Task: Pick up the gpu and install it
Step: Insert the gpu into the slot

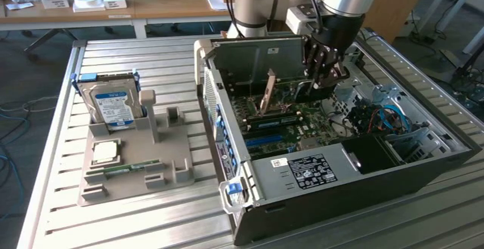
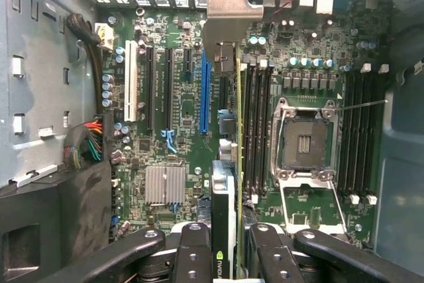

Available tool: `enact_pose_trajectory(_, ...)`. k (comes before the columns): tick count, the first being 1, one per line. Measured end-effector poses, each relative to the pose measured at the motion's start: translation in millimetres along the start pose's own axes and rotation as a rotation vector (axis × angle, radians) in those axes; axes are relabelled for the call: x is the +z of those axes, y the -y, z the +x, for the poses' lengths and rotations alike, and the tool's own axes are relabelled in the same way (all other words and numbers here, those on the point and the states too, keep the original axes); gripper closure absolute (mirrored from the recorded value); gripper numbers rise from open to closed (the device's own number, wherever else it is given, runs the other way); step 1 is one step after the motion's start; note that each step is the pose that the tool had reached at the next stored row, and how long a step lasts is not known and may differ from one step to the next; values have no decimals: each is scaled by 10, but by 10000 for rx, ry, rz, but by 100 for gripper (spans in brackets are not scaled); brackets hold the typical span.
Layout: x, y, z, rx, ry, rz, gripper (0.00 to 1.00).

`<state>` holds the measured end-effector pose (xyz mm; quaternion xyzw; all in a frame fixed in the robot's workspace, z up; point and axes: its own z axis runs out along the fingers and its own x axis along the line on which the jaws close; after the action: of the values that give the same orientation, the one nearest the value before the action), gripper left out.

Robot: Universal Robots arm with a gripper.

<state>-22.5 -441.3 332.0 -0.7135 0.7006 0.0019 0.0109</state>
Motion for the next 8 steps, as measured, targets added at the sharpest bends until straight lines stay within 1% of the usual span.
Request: enact_pose_trajectory(8,7,0,7,-1,3,2,73)
